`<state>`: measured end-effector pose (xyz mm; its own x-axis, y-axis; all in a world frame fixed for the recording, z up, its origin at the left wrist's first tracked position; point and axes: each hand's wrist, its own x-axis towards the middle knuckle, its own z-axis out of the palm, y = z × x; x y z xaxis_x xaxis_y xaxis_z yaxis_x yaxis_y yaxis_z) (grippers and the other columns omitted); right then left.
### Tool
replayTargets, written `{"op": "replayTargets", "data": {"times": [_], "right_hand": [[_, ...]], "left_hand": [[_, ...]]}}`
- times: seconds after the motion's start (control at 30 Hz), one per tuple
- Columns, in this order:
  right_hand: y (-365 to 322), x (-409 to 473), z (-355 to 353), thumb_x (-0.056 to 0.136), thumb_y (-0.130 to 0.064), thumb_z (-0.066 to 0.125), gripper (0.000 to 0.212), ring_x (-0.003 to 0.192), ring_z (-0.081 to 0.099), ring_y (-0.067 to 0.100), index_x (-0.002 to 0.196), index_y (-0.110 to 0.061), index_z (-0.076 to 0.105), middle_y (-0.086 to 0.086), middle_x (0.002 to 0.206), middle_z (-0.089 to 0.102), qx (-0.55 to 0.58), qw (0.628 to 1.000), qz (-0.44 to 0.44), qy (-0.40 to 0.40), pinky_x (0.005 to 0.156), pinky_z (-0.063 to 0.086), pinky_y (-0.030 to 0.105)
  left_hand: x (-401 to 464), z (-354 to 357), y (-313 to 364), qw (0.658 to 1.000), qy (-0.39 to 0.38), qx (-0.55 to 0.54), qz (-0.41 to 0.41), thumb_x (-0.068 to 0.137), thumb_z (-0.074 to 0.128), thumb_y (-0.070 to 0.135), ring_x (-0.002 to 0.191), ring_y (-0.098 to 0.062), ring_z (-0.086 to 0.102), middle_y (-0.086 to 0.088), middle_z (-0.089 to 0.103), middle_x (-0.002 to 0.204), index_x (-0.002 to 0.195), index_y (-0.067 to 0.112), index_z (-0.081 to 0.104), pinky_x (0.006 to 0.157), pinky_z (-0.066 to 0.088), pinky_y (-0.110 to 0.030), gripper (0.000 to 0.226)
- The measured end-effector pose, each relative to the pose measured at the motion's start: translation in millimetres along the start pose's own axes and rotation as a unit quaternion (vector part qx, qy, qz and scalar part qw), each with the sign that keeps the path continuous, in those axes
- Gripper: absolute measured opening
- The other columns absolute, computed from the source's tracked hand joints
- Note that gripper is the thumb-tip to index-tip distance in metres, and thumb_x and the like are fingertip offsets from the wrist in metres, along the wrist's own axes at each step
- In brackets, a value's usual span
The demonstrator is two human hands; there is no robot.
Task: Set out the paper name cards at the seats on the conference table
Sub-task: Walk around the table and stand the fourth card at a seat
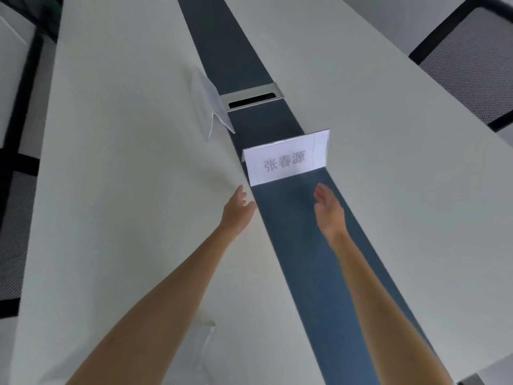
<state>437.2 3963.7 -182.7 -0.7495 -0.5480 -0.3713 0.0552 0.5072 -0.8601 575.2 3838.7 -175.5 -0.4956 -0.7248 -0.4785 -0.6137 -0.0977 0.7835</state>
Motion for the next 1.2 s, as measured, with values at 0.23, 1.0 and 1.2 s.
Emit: {"op": "replayTargets", "data": {"times": [0.23, 1.0, 1.2], "right_hand": [[50.6, -174.3, 54.9, 0.092, -0.004, 0.041, 0.033, 0.117, 0.054, 0.015, 0.117, -0.023, 0.054, -0.004, 0.117, 0.059, 0.097, 0.99, 0.034, -0.097, 0.109, 0.038, 0.039], [39.6, -359.7, 165.4, 0.095, -0.027, 0.041, 0.035, 0.108, 0.052, 0.017, 0.122, -0.012, 0.055, 0.005, 0.121, 0.06, 0.045, 0.993, 0.043, 0.103, 0.087, 0.036, 0.023], [64.0, -451.9, 183.4, 0.094, -0.029, 0.044, 0.037, 0.111, 0.054, 0.017, 0.122, -0.01, 0.056, 0.004, 0.125, 0.061, 0.08, 0.962, 0.093, 0.244, 0.087, 0.036, 0.022]], "left_hand": [[-89.3, -111.7, -43.7, 0.993, -0.024, 0.096, 0.061, 0.09, 0.044, 0.011, 0.095, -0.018, 0.062, -0.009, 0.067, 0.112, 0.118, 0.008, 0.057, 0.083, 0.041, -0.024, 0.031], [-251.2, -214.2, -202.7, 0.997, 0.06, 0.053, 0.013, 0.088, 0.052, 0.036, 0.067, -0.013, 0.053, -0.007, 0.061, 0.086, 0.11, 0.009, 0.056, 0.058, 0.036, -0.022, 0.035], [-264.2, -216.4, -202.8, 0.975, -0.033, 0.153, 0.156, 0.086, 0.057, 0.026, 0.094, -0.03, 0.063, -0.018, 0.07, 0.097, 0.093, 0.0, 0.066, 0.077, 0.04, -0.029, 0.028]]}}
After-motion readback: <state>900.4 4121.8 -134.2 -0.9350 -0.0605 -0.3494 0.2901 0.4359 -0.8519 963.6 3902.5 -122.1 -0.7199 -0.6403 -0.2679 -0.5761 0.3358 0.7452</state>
